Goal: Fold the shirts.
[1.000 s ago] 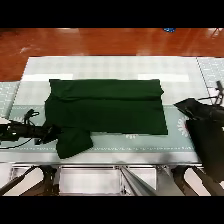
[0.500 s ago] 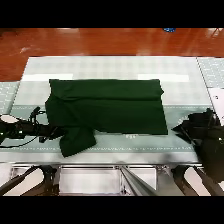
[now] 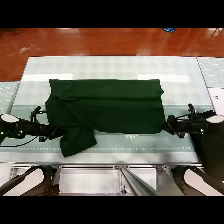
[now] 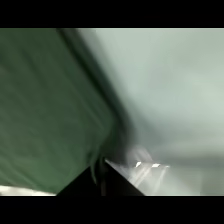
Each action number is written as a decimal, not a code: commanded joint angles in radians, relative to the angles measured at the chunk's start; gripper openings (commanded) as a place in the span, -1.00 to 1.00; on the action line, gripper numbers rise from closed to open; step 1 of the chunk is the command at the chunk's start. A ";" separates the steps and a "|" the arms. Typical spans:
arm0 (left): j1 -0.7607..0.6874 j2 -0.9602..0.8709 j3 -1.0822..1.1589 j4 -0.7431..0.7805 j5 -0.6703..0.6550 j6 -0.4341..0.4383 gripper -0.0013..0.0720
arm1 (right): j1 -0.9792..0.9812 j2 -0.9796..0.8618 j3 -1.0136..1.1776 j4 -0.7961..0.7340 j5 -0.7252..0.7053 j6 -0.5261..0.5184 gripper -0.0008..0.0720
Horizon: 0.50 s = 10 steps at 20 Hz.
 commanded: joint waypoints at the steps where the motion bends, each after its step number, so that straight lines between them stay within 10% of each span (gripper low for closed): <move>1: 0.001 0.007 0.077 -0.049 -0.032 0.026 -0.91 | 0.063 -0.044 0.145 0.040 0.085 -0.073 -0.91; 10: -0.073 -0.320 0.617 -0.400 0.095 0.009 -0.91 | 0.064 -0.289 0.611 0.072 0.013 0.048 -0.91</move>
